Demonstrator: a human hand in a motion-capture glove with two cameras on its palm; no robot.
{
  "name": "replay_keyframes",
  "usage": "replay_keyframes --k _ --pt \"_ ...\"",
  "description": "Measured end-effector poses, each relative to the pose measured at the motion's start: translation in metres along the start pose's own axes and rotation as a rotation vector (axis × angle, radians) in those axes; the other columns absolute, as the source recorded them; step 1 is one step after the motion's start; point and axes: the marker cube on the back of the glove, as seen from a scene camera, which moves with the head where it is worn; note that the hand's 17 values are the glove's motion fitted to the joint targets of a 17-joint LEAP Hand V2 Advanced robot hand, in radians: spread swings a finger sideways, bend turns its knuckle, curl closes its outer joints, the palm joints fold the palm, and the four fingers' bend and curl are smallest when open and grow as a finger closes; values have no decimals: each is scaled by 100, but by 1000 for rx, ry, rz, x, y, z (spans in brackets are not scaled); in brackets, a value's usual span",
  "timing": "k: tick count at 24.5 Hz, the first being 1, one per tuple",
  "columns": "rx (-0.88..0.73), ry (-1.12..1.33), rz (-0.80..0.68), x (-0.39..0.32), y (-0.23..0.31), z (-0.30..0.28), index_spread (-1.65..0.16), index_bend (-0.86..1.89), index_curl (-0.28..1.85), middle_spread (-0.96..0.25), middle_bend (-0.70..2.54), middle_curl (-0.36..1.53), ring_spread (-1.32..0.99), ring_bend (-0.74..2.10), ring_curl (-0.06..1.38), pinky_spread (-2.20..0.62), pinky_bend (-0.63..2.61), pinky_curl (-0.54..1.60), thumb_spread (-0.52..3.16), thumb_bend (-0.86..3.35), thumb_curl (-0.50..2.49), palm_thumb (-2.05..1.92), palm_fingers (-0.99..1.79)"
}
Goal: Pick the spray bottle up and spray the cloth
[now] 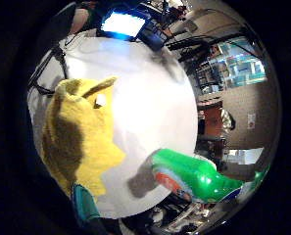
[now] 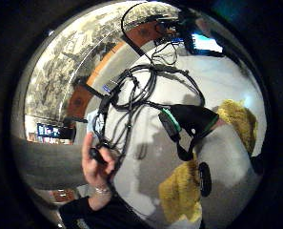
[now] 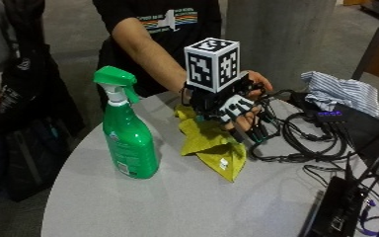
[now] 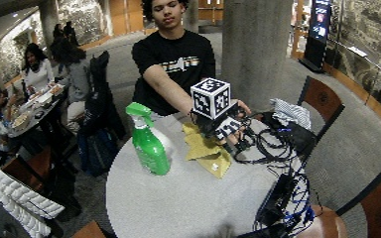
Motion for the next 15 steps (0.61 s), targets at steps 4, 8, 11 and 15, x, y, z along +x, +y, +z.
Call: replay_keyframes --k 4,8,11,15 --pt "0 37 13 14 7 -2 -25 9 6 0 33 13 -1 35 12 13 53 15 59 32 12 52 60" --pt "2 72 23 25 11 -7 -29 10 10 0 35 18 -2 37 17 15 57 20 76 31 15 55 63" --pt "-2 94 27 27 12 -9 -31 12 12 0 36 21 -3 38 19 15 57 21 85 29 16 57 66" --pt "-9 103 27 25 11 -8 -32 13 14 -1 36 24 -4 39 22 14 57 22 94 27 19 59 67"
